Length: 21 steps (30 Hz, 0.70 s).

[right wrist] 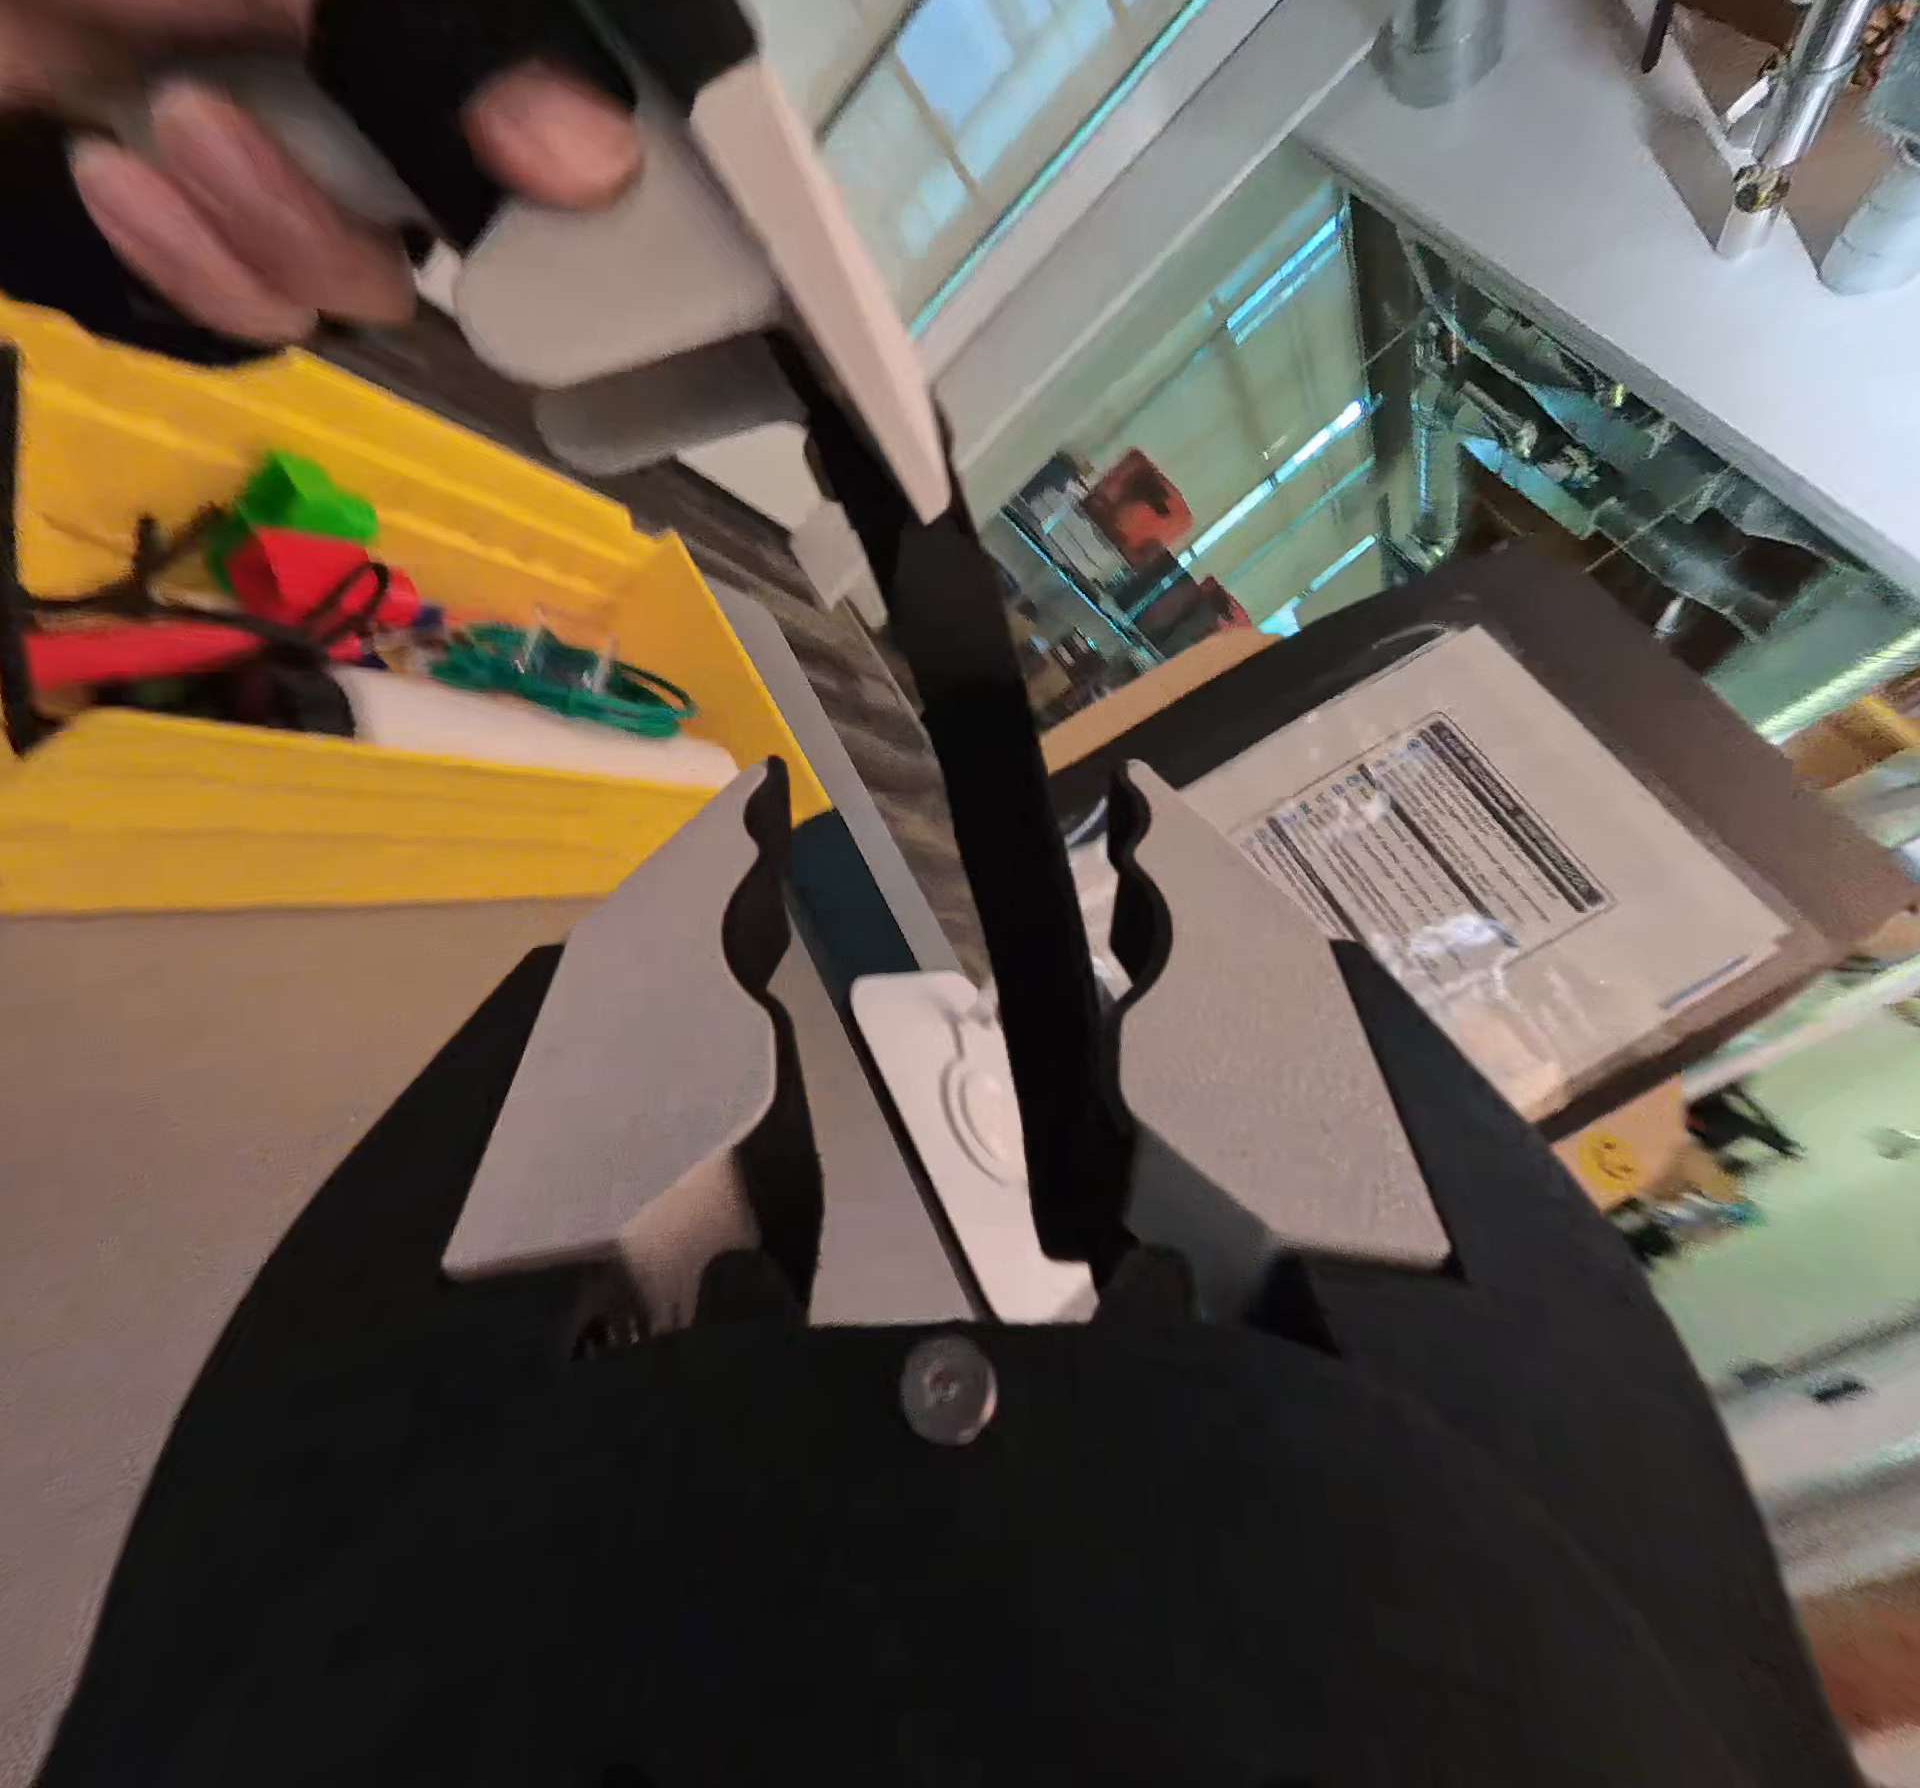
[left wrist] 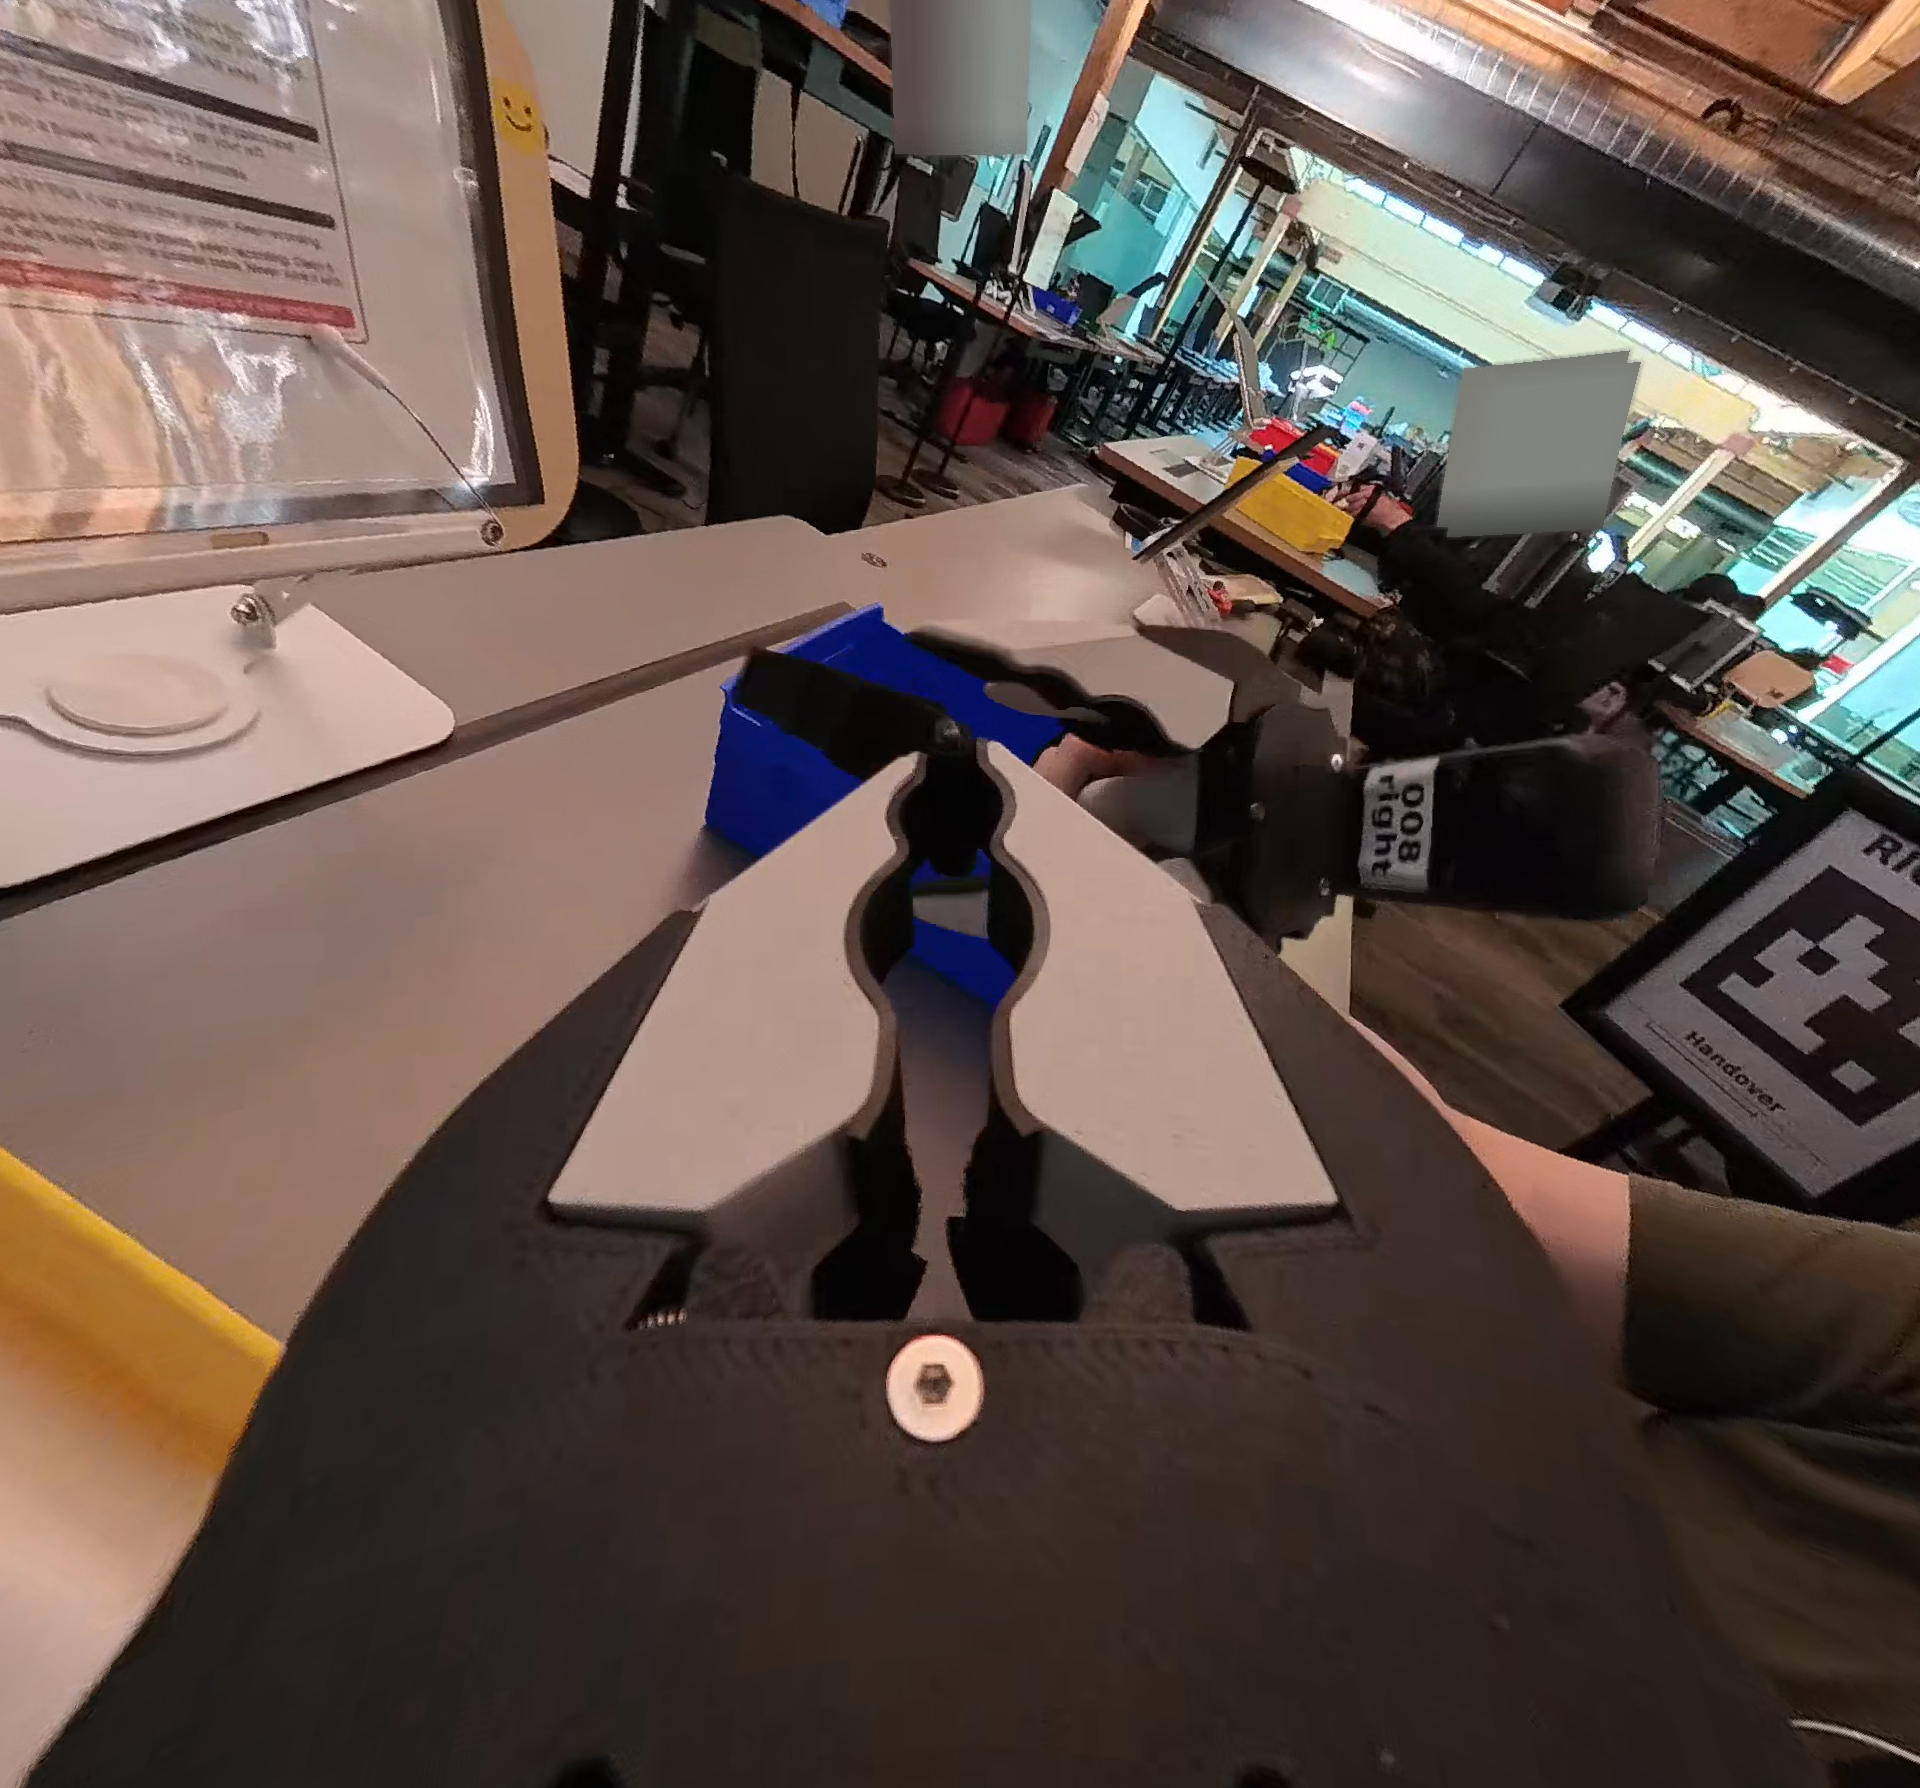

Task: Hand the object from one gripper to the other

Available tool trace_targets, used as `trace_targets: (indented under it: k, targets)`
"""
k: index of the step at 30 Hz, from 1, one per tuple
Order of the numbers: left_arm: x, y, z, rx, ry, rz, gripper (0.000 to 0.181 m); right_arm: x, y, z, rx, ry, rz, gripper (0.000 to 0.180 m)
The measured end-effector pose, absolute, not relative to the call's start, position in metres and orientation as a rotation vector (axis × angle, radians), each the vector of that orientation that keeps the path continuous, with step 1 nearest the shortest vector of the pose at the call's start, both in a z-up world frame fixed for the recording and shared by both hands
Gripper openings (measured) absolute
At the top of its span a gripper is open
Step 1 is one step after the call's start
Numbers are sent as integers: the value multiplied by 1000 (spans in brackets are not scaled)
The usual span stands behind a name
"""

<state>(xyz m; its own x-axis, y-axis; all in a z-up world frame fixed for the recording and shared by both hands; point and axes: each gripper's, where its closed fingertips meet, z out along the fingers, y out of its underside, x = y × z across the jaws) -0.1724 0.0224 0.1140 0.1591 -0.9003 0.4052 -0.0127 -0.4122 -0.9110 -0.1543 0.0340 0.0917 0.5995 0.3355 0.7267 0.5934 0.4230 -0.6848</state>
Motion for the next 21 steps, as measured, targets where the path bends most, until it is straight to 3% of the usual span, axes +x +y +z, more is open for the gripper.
trace_targets:
  k: [1,5,6,7,11,13,14,21]
  targets:
    - [-171,20,112,-1622,910,-1367,4,-152,39,88,-1187,-973,-263,57]
    - [-162,10,109,-1632,968,-1388,5,-148,51,76,-1213,-989,-416,48]
    - [-161,9,108,-1638,975,-1387,5,-147,52,74,-1227,-990,-432,40]
    - [-161,8,107,-1646,984,-1374,4,-145,53,73,-1235,-990,-438,21]
    - [-161,9,116,-1575,967,-1349,7,-144,49,75,-1304,-971,-305,20]
    - [-164,11,128,-1525,917,-1351,50,-141,46,82,-1318,-935,-259,20]
    - [-165,12,131,-1507,913,-1338,62,-138,45,87,-1321,-911,-232,20]
    - [-171,-15,147,-1308,1078,-1367,71,-142,10,129,-1415,-671,573,20]
